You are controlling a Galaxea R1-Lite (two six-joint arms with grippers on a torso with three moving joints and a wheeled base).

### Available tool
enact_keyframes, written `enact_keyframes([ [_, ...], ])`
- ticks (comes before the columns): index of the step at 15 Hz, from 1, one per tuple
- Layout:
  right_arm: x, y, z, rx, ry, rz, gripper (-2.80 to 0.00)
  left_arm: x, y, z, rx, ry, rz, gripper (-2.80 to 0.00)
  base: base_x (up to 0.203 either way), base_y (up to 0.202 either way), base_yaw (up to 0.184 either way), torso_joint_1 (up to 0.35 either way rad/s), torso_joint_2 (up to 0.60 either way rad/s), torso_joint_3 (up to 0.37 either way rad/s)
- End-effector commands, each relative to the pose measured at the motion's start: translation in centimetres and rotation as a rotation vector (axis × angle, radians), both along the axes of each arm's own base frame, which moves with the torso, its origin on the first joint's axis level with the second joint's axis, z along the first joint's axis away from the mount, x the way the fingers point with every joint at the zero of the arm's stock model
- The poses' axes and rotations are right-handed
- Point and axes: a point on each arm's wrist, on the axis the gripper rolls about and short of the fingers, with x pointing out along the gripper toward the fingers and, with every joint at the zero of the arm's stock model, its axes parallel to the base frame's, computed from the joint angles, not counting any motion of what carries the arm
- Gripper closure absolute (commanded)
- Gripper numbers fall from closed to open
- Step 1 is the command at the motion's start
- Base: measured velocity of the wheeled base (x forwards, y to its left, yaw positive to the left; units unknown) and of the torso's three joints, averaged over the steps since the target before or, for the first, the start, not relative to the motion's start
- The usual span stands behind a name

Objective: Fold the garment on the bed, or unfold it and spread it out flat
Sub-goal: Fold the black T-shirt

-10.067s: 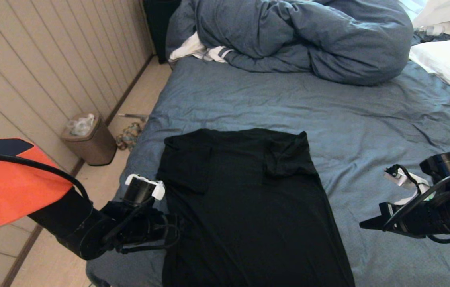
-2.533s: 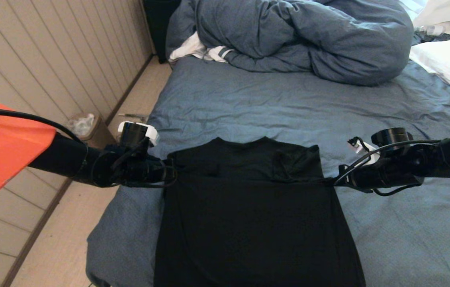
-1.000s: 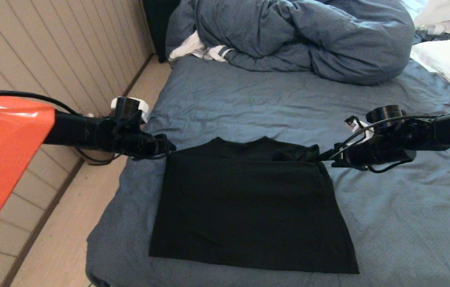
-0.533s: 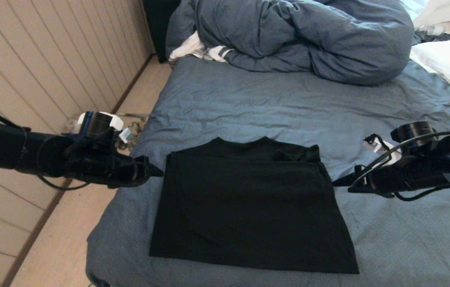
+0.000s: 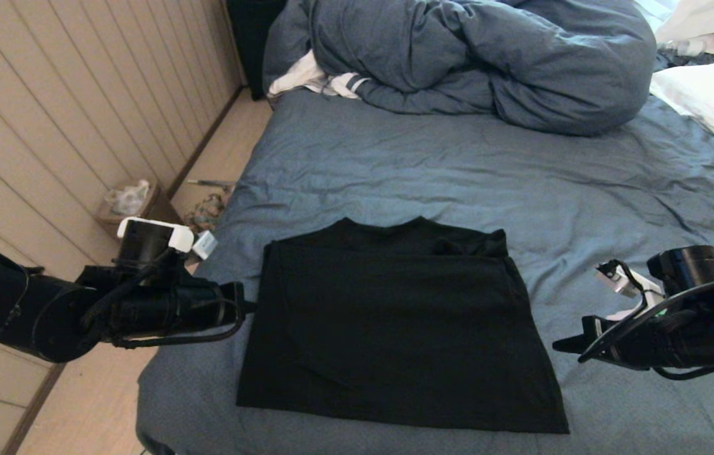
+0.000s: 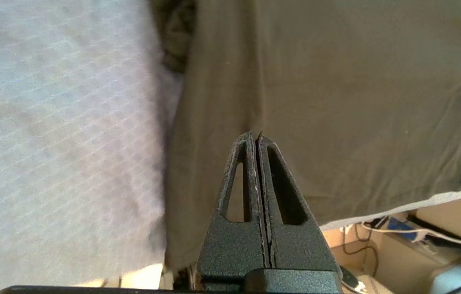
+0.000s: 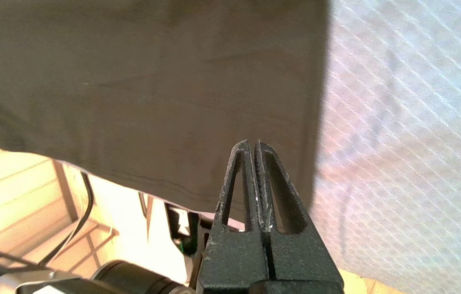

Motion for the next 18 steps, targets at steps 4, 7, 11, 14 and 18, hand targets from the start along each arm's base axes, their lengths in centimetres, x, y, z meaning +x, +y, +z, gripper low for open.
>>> enact_keyframes([
  [4, -1.3, 0.0, -1.2, -0.026, 0.025, 0.046, 0.0, 0.3, -1.2, -2.9, 0.028, 0.069, -0.024, 0.0, 0.0, 0.0, 0.0, 0.0, 0.0, 0.0],
  [7, -1.2, -0.5, -1.3, -0.026, 0.027, 0.028, 0.0, -0.4, -1.5, -3.0, 0.048, 0.066, -0.026, 0.0, 0.0, 0.0, 0.0, 0.0, 0.0, 0.0],
  [11, -1.3, -0.8, -1.0, -0.028, 0.016, 0.014, 0.0, -1.2, -1.6, -3.7, 0.059, 0.069, -0.042, 0.0, 0.0, 0.0, 0.0, 0.0, 0.0, 0.0],
  [14, -1.3, -0.8, -1.1, -0.026, 0.019, 0.01, 0.0, -1.0, -1.7, -4.4, 0.071, 0.087, -0.044, -2.8, 0.0, 0.0, 0.0, 0.0, 0.0, 0.0],
  [18, -1.3, -0.8, -1.3, -0.023, 0.029, 0.014, 0.0, -1.0, -0.8, -5.0, 0.125, 0.091, 0.012, -2.8, 0.0, 0.0, 0.0, 0.0, 0.0, 0.0],
])
